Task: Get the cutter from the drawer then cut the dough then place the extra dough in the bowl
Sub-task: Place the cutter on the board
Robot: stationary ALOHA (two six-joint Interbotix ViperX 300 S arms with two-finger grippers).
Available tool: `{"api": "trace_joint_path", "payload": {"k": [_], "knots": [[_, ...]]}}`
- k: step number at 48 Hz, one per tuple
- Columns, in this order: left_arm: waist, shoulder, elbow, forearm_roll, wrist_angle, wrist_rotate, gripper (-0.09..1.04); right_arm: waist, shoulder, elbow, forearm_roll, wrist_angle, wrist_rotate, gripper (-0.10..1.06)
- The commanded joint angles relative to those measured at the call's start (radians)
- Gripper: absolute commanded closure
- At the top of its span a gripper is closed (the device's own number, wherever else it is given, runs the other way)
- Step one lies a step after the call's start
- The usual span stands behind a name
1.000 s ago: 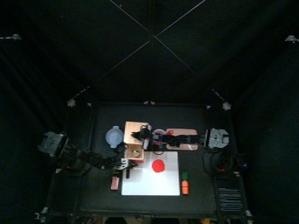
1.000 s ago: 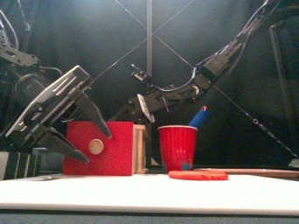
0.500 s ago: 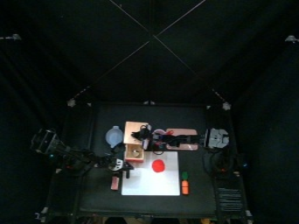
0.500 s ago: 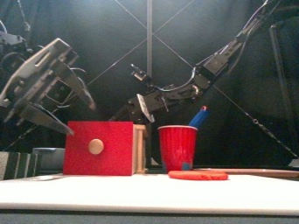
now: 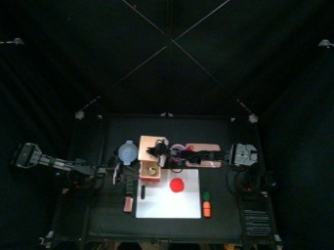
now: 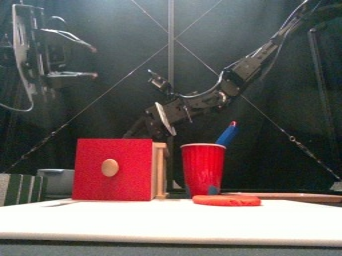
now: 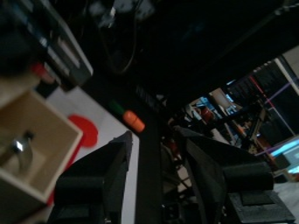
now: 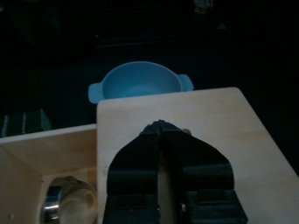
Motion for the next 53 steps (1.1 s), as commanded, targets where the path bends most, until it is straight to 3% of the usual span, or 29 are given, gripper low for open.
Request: {"api": "trace_joint_path", "payload": {"k": [1, 8, 14, 26, 30, 35, 53], "knots": [[0.084, -0.017, -0.002, 0.13, -0.048, 0.098, 0.17, 0.031, -0.086, -0.032, 0.018, 0.014, 0.003, 0.93], [0.163, -0.017, -0.005, 0.206, -0.048, 0.235, 0.18, 0.069, -0.135, -0.043, 0.066, 0.067, 0.003, 0.91], [0.196, -0.017, -0.009, 0.209, -0.048, 0.327, 0.18, 0.104, -0.181, -0.052, 0.094, 0.189, 0.003, 0.84], [0.229, -0.032, -0.026, 0.187, -0.066, 0.403, 0.18, 0.14, -0.219, -0.107, 0.193, 0.548, 0.003, 0.42], [0.229, -0.041, -0.025, 0.19, -0.067, 0.405, 0.18, 0.14, -0.213, -0.123, 0.207, 0.607, 0.003, 0.24], [0.229, -0.049, -0.015, 0.196, -0.067, 0.405, 0.18, 0.14, -0.198, -0.132, 0.199, 0.627, 0.003, 0.09], [0.224, -0.075, -0.008, 0.284, -0.084, 0.405, 0.18, 0.132, -0.127, -0.167, 0.17, 0.69, 0.002, 0.06]]}}
